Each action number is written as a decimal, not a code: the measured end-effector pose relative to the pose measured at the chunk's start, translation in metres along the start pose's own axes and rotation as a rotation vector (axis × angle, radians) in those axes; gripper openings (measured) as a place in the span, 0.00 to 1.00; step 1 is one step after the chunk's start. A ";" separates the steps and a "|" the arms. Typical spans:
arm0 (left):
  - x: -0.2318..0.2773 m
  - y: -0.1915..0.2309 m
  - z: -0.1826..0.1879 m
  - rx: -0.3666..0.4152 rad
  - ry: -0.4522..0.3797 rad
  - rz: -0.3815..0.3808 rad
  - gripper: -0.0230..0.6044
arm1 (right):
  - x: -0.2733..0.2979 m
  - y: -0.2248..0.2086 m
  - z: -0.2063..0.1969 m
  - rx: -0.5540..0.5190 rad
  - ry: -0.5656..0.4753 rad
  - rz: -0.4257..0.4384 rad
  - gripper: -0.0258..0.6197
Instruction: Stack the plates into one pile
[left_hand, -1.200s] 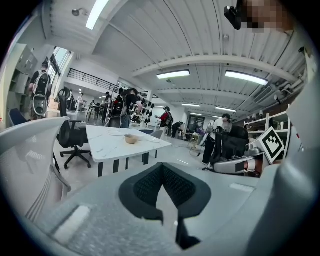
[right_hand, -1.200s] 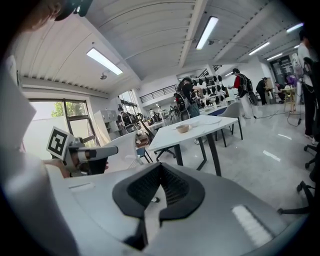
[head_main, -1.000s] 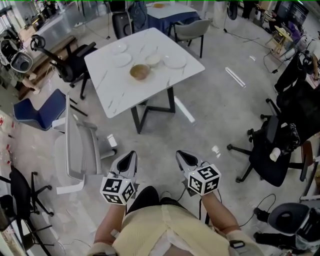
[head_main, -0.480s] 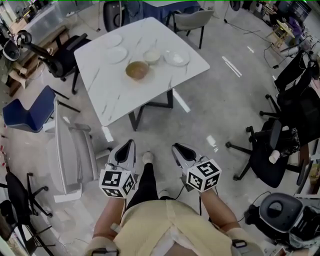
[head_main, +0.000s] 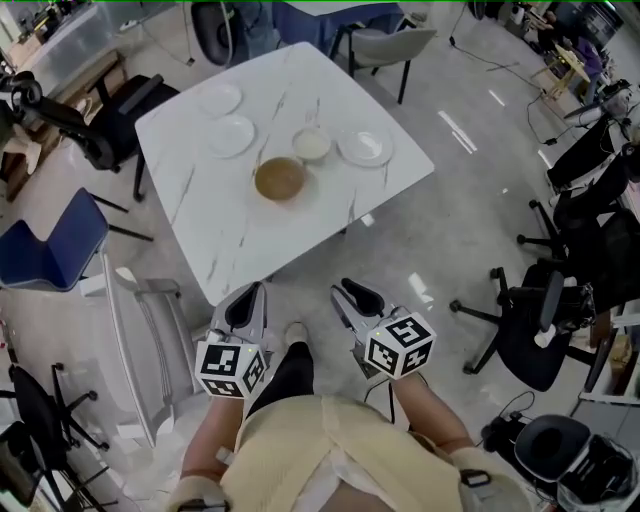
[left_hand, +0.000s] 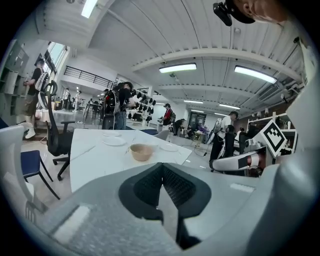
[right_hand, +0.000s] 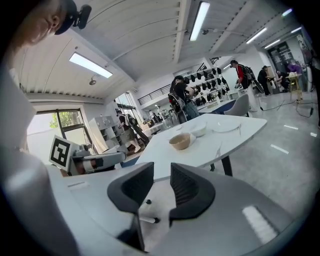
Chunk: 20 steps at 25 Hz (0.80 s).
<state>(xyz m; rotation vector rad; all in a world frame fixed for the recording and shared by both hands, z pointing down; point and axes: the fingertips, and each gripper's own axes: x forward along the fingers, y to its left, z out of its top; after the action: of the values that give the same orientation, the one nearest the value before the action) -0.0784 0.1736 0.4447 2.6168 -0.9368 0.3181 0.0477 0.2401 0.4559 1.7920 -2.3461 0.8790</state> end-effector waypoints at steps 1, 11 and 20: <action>0.006 0.006 0.002 -0.002 0.003 0.000 0.03 | 0.007 -0.003 0.004 0.001 0.001 -0.004 0.19; 0.048 0.052 0.017 0.021 0.025 -0.012 0.03 | 0.058 -0.022 0.036 0.012 0.007 -0.060 0.24; 0.071 0.066 0.033 0.035 0.019 -0.065 0.03 | 0.079 -0.040 0.054 0.062 0.010 -0.116 0.24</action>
<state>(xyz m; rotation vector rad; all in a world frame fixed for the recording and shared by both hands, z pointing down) -0.0642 0.0725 0.4528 2.6645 -0.8457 0.3450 0.0737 0.1393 0.4568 1.9204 -2.2060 0.9517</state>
